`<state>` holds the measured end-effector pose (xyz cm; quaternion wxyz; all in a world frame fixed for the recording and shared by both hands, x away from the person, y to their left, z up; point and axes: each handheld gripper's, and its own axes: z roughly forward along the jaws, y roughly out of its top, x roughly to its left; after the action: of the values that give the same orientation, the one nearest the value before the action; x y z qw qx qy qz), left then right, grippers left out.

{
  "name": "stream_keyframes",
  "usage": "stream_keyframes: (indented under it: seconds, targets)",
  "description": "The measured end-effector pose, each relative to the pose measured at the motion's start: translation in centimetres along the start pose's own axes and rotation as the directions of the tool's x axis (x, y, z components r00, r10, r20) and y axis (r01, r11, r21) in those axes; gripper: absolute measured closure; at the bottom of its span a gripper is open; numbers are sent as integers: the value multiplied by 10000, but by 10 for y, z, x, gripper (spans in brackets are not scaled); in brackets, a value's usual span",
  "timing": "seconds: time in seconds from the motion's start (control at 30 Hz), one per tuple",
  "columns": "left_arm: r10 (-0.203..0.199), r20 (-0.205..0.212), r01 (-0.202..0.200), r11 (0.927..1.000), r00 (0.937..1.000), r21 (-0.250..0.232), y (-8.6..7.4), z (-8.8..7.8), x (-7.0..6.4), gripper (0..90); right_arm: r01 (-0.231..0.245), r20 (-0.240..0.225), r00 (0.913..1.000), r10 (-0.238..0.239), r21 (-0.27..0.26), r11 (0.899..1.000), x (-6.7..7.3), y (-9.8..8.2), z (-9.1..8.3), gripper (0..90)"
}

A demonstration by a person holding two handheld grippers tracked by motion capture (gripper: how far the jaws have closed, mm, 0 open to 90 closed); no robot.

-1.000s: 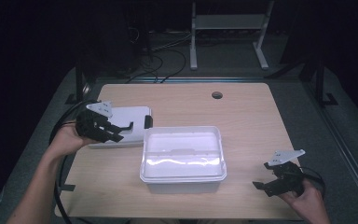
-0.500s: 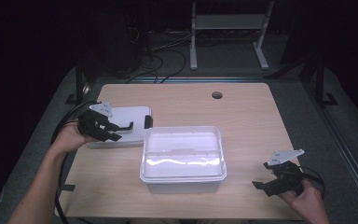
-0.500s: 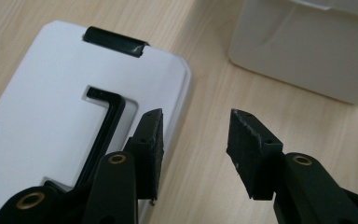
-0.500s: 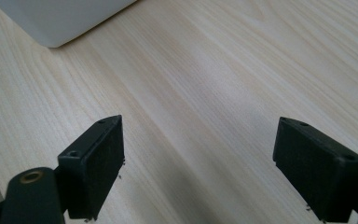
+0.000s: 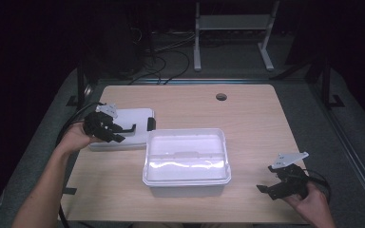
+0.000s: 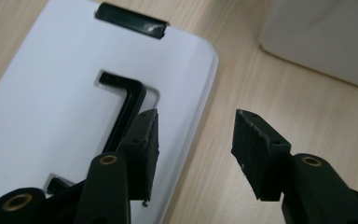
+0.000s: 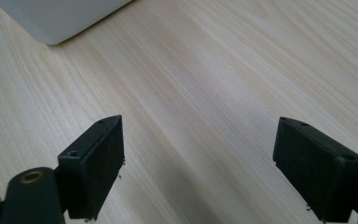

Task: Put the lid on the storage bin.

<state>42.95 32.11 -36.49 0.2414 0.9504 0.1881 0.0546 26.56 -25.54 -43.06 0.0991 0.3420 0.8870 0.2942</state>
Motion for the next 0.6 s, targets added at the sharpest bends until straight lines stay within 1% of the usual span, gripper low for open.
stream_keyframes:
  seconds: [0.03,0.07,0.1,0.17,0.2,0.27,0.3,0.37,0.4,0.43,0.47,0.5,0.53,0.57,0.6]
  targets:
    - [-48,66,48,10000,10000,64,-2,2,2,501,-4,-19,10000,4,14,10000,0,0,1,159]
    - [20,-43,-20,10000,10000,72,-5,4,3,501,-14,-43,10000,15,27,10000,0,0,1,159]
    - [-34,-183,36,9999,9998,101,-7,6,5,505,-31,-30,10000,31,39,10000,1,0,1,159]
    - [-223,-203,223,9997,9995,39,-12,9,11,507,-47,-34,10000,47,34,10000,1,0,1,159]
    - [-296,-317,298,9995,9991,48,-15,12,14,508,-49,-27,10000,49,30,10000,1,0,1,159]
    - [-398,-237,401,9991,9989,114,-17,15,20,510,-23,15,10000,23,49,10000,1,0,2,159]
    - [-399,-290,403,9991,9988,142,-18,18,22,512,-62,-6,10000,62,40,10000,1,0,2,159]
    - [-397,-248,400,9991,9989,108,-20,22,27,524,-79,8,10000,79,69,9999,2,0,3,159]
    - [-425,-364,430,9990,9984,118,-20,24,30,528,-85,7,10000,85,77,9999,2,0,3,159]
    - [-466,-375,467,9989,9982,37,-21,25,33,529,-116,17,9999,116,95,9999,1,-1,4,159]
    - [-480,-370,480,9988,9982,3,-21,26,35,530,-164,-11,9999,164,89,9998,1,-1,5,159]
    - [-450,-468,451,9990,9979,3,-21,27,37,530,-198,-41,9998,198,100,9998,1,-1,5,159]
    - [-429,-452,431,9991,9981,42,-21,28,38,530,-223,-64,9997,224,137,9997,0,-2,6,159]
    - [-490,-421,492,9988,9979,43,-21,29,39,530,-246,-66,9997,247,148,9996,0,-2,6,159]
    - [-446,-470,449,9990,9979,34,-21,31,41,530,-290,-77,9995,291,140,9995,0,-2,7,159]
